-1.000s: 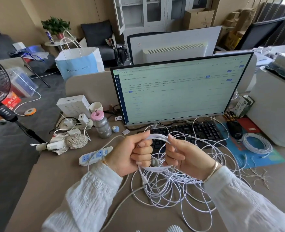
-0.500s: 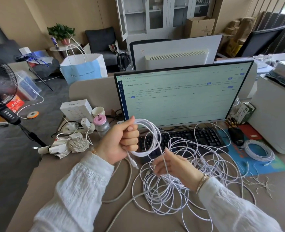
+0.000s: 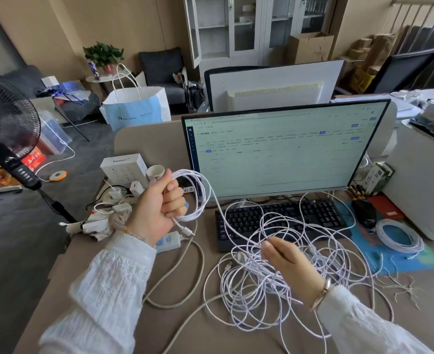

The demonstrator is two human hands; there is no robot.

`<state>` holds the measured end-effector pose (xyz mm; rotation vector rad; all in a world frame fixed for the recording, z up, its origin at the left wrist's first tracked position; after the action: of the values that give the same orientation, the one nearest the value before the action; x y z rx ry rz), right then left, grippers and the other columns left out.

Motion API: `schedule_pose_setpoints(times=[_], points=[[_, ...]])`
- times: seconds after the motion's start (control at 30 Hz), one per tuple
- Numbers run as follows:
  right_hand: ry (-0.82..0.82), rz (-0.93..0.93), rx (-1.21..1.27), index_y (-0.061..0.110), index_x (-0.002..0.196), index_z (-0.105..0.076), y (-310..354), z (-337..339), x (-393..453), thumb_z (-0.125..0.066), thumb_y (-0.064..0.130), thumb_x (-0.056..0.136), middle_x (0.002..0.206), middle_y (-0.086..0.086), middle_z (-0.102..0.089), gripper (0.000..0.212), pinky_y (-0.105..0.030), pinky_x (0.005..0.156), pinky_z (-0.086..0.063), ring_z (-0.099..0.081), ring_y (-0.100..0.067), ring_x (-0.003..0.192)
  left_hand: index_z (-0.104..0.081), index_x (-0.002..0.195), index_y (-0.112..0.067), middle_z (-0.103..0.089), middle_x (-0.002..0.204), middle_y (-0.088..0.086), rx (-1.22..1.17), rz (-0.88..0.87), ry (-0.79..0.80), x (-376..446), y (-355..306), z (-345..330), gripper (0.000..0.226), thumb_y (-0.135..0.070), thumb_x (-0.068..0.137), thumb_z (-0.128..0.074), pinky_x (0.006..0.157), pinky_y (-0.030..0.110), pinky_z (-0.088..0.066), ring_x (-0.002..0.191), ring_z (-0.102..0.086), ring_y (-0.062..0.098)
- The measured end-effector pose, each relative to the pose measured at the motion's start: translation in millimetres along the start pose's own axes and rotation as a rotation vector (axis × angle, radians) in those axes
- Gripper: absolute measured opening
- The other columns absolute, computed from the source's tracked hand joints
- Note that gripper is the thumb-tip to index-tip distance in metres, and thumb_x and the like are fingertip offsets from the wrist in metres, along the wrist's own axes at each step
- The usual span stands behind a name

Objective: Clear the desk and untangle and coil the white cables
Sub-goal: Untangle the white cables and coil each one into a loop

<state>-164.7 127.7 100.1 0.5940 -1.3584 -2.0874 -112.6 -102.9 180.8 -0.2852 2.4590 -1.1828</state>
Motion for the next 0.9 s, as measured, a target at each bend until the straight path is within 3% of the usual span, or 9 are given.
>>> schedule_pose_setpoints(times=[0.13,0.3,0.43,0.53,0.67,0.8,0.9], points=[[0.004,0.205,-0.018,0.019,0.082,-0.064,80.0,18.4,-19.2,-0.045,0.041,0.091,0.054,0.009,-0.044,0.031,-0.027,0.045,-0.028,-0.032,-0.012,0.048,-0.032,0.062,-0.019,-0.020,0.041,-0.009,0.053,-0.009,-0.023,-3.6,14.0,-2.6,0.044,-0.038,0.102,-0.037,0.037,0.019,-0.010,0.030,-0.018,0.003],[0.100,0.377,-0.163,0.017,0.094,-0.066,141.6,14.4,-38.5,-0.048,0.022,0.099,0.056,0.007,-0.049,0.019,-0.014,0.045,-0.027,-0.035,-0.007,0.042,-0.032,0.060,-0.018,-0.019,0.044,-0.008,0.188,0.006,0.024,-14.5,31.0,-24.9,0.047,-0.037,0.102,-0.037,0.037,0.019,-0.012,0.032,-0.017,0.004],[0.058,0.463,-0.272,0.010,0.089,-0.067,169.4,11.3,-39.3,-0.050,0.017,0.099,0.056,0.006,-0.052,0.021,-0.011,0.049,-0.030,-0.042,-0.006,0.046,-0.031,0.060,-0.015,-0.026,0.045,-0.004,0.360,-0.007,0.097,-29.2,48.5,-55.3,0.047,-0.035,0.102,-0.037,0.037,0.019,-0.027,0.035,-0.026,0.008],[-0.074,0.441,-0.300,0.013,0.083,-0.068,168.0,21.4,-27.1,-0.050,0.018,0.098,0.049,0.015,-0.049,0.024,-0.013,0.049,-0.030,-0.044,-0.004,0.045,-0.038,0.057,-0.014,-0.034,0.045,0.002,0.357,0.038,0.168,-39.0,62.9,-74.1,0.048,-0.036,0.099,-0.044,0.040,0.020,-0.034,0.036,-0.036,0.014],[-0.203,0.397,-0.331,0.009,0.083,-0.066,157.2,39.5,-18.5,-0.052,0.018,0.098,0.047,0.024,-0.050,0.023,-0.015,0.046,-0.032,-0.048,0.000,0.045,-0.045,0.050,-0.018,-0.031,0.039,-0.004,0.223,0.278,0.287,-51.0,88.0,-84.2,0.053,-0.040,0.098,-0.040,0.032,0.016,-0.023,0.028,-0.025,0.009],[-0.217,0.402,-0.281,0.007,0.089,-0.057,143.7,44.9,-17.8,-0.056,0.027,0.095,0.047,0.006,-0.041,0.021,-0.017,0.043,-0.025,-0.032,-0.011,0.041,-0.047,0.053,-0.017,-0.024,0.036,-0.009,0.158,0.384,0.365,-60.3,94.0,-89.0,0.045,-0.039,0.092,-0.043,0.033,0.019,-0.009,0.027,-0.019,0.003],[-0.110,0.269,0.032,0.006,0.089,-0.048,114.2,48.4,-10.3,-0.061,0.039,0.088,0.050,0.003,-0.042,0.036,-0.023,0.044,-0.023,-0.028,-0.015,0.047,-0.039,0.052,-0.018,-0.022,0.038,-0.010,0.150,0.410,0.353,-66.3,84.1,-86.6,0.044,-0.038,0.091,-0.043,0.037,0.020,-0.005,0.033,-0.010,0.004]])
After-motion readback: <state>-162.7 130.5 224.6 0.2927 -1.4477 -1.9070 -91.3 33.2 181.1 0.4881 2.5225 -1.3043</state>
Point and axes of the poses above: each hand's wrist, its own x-axis towards the middle knuckle, its own z-axis out of the back of the hand, y = z × x, the point moved 9 cm from there along x, towards the middle knuckle
